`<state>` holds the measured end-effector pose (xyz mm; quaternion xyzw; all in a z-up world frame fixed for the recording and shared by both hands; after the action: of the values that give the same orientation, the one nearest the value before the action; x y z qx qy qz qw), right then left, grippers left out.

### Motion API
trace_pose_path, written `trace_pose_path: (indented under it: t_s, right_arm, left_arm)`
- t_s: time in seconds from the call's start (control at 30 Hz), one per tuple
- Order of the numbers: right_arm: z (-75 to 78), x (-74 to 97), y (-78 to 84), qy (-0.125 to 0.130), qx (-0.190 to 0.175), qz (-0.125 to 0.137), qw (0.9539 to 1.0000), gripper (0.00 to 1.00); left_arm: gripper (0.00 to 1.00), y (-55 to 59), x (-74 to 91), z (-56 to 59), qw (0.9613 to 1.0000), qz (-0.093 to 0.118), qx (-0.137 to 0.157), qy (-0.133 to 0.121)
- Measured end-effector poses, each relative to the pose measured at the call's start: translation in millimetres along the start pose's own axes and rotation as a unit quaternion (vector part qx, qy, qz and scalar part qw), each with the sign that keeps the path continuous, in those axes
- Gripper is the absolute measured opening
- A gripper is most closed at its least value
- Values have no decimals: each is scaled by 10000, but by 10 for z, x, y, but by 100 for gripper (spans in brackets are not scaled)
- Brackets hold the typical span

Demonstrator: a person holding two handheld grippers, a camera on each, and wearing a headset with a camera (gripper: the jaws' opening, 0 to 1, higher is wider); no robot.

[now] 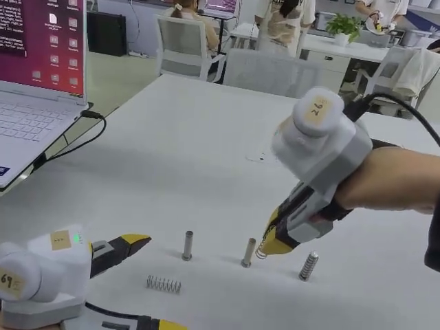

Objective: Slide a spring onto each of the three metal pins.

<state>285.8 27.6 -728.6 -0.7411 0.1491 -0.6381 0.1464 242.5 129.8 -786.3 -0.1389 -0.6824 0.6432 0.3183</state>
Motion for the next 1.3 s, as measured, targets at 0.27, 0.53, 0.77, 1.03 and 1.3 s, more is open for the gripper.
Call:
trace_pose_path:
  t_s: [0.27, 0.53, 0.77, 1.03, 1.3]
  right_arm:
    - [275, 4, -1, 215, -110, -90, 9997, 9]
    - [482, -137, -37, 208, -274, -87, 9994, 9]
    - [589, -272, -20, 207, -336, -249, 9989, 9]
    - [675, -353, 51, 198, -403, -417, 9981, 9]
    - [671, -385, 70, 146, -454, -454, 9978, 9]
  left_arm:
    - [98, -39, 7, 14, 10000, 38, -47, 1]
    - [98, -45, 26, 10, 10000, 27, -65, -15]
    - [98, -35, 29, -13, 9999, 15, -96, -51]
    - [98, -31, 33, -15, 9999, 12, -90, -69]
    - [98, -31, 34, -27, 9999, 1, -109, -73]
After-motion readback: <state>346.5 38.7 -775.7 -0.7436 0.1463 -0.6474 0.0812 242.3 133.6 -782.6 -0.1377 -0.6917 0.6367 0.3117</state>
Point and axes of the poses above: the centre of the closed fingertips' face, and the gripper's own axes: x roughly backward along the fingers, z roughly to its right, y roughly out of its underside, the point moved 1 cm from there along x, roughly backward along the fingers, and after that the axes turned 9 degrees about -y, right-handed, at the moved point
